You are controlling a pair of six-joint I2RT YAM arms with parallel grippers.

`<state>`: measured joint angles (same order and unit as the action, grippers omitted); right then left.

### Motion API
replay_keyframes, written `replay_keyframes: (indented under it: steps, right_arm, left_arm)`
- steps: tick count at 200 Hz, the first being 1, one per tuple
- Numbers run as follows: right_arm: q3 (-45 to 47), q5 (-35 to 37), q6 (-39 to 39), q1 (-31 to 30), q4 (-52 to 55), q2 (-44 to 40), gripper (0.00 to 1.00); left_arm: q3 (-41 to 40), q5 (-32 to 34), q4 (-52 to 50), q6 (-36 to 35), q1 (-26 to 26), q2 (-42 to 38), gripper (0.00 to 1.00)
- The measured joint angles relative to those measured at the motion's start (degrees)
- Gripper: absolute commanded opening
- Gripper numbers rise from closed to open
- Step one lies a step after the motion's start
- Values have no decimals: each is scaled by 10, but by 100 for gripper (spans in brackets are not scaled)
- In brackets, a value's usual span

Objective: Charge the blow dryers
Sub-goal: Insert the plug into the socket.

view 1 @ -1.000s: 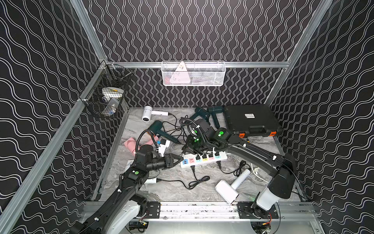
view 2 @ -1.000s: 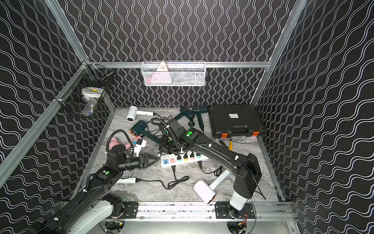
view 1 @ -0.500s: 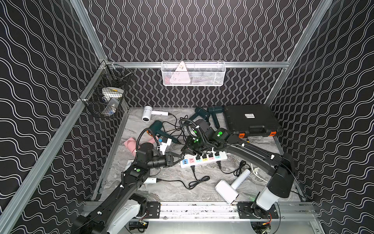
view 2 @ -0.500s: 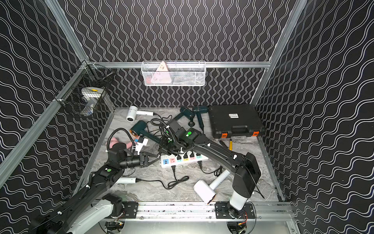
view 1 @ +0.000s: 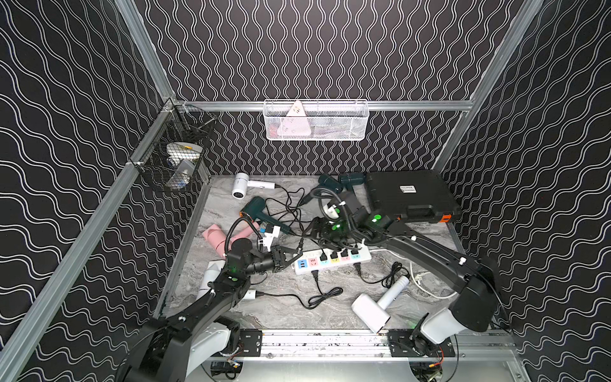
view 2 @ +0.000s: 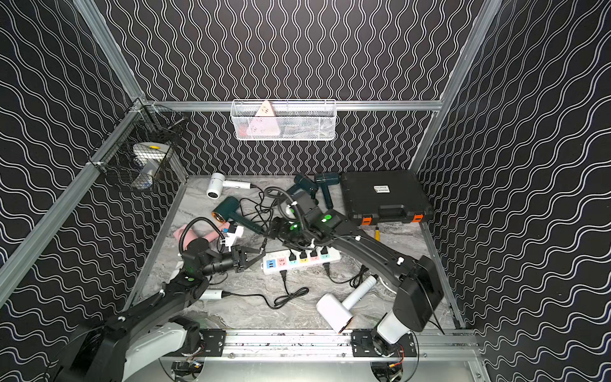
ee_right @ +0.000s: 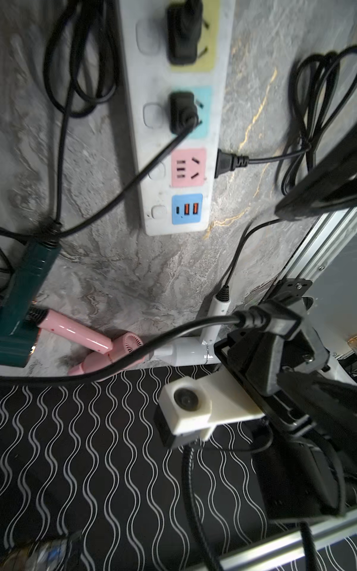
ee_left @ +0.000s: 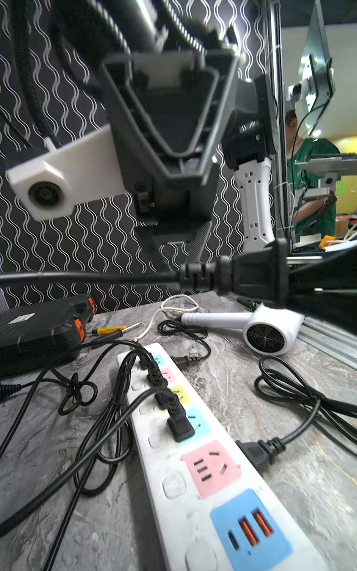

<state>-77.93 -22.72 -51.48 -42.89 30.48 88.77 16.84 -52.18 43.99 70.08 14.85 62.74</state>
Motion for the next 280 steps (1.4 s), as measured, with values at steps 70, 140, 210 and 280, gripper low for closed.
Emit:
replay_keyframes:
  steps: [70,140,210,280]
  right_arm:
    - [-3,-216,78,69,-54,26,74]
    - [-46,-315,132,73,-42,95,47]
    - [-39,-371,129,72,-72,97,33]
    - [-41,-377,135,59,-81,99,9]
  left_arm:
    - [-13,-25,335,172,0,141,0]
    - [-13,-40,393,214,0,136,0]
    - [-12,-48,400,217,0,139,0]
    - [-12,-52,414,217,0,146,0]
